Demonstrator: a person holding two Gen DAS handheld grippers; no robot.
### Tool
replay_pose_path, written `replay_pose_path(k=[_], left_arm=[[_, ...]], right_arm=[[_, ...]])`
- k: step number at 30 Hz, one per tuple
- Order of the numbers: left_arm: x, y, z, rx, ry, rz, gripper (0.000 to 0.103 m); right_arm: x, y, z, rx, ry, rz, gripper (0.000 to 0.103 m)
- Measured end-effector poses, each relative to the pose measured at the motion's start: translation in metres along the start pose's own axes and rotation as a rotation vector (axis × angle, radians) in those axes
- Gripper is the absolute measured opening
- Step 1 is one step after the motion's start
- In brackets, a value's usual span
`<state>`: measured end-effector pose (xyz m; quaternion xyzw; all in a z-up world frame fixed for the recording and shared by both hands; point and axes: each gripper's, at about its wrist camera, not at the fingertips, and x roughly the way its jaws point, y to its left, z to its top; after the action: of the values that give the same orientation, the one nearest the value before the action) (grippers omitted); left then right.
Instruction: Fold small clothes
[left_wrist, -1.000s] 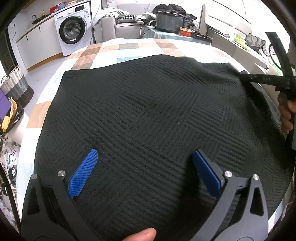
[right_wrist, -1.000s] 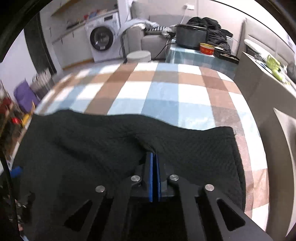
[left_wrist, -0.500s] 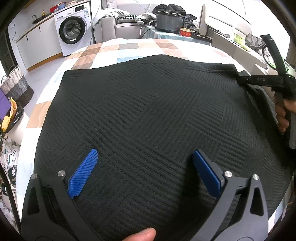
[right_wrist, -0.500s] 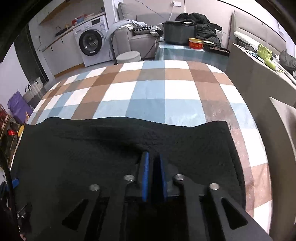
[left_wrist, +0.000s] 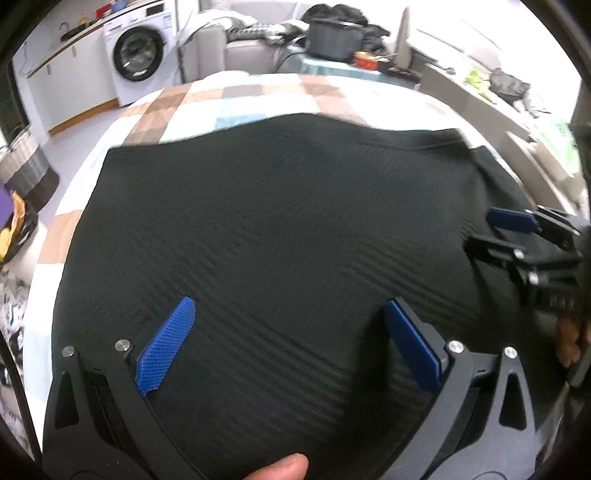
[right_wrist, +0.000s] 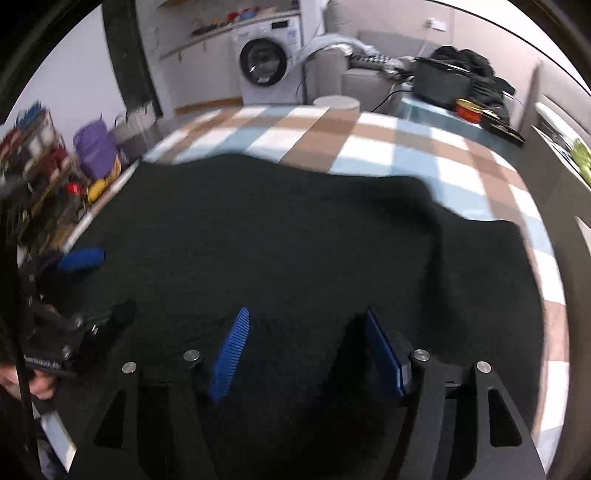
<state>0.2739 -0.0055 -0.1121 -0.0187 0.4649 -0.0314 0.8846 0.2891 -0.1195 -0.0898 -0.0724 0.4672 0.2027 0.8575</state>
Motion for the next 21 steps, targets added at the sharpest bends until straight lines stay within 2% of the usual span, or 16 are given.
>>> replay_pose_path(k=[2,3,5,9,12,15,18,21], left_arm=[[-0.002,0.002,-0.001,0.006,0.003,-0.01,0.102],[-0.002,0.004,-0.002,0.01,0.004,0.007,0.102],[-0.001,0.012,-0.001,-0.011,0.004,0.009,0.102],[-0.002,0.021,-0.001,-0.007,0.018,0.007,0.102],[-0.002,0.022,0.0,0.01,0.033,0.026,0.102],[-0.013,0.019,0.003,-0.003,0.01,0.043,0.102],[-0.019,0.013,0.017,-0.02,-0.024,-0.012,0.102],[-0.006,-0.002,0.038,0.015,-0.008,-0.022,0.102]], right_arm=[[0.006,0.007,-0.001,-0.053,0.006,-0.044,0.07],[0.007,0.008,-0.001,-0.074,0.002,-0.071,0.076],[0.004,-0.002,-0.004,-0.093,-0.009,-0.15,0.077],[-0.005,-0.047,-0.013,0.016,0.007,-0.202,0.077],[-0.015,-0.078,-0.022,0.091,0.004,-0.286,0.077],[-0.023,-0.09,-0.026,0.149,0.01,-0.26,0.077],[-0.033,-0.08,-0.022,0.138,-0.012,-0.218,0.077],[-0.031,-0.06,-0.008,0.11,-0.018,-0.122,0.077]])
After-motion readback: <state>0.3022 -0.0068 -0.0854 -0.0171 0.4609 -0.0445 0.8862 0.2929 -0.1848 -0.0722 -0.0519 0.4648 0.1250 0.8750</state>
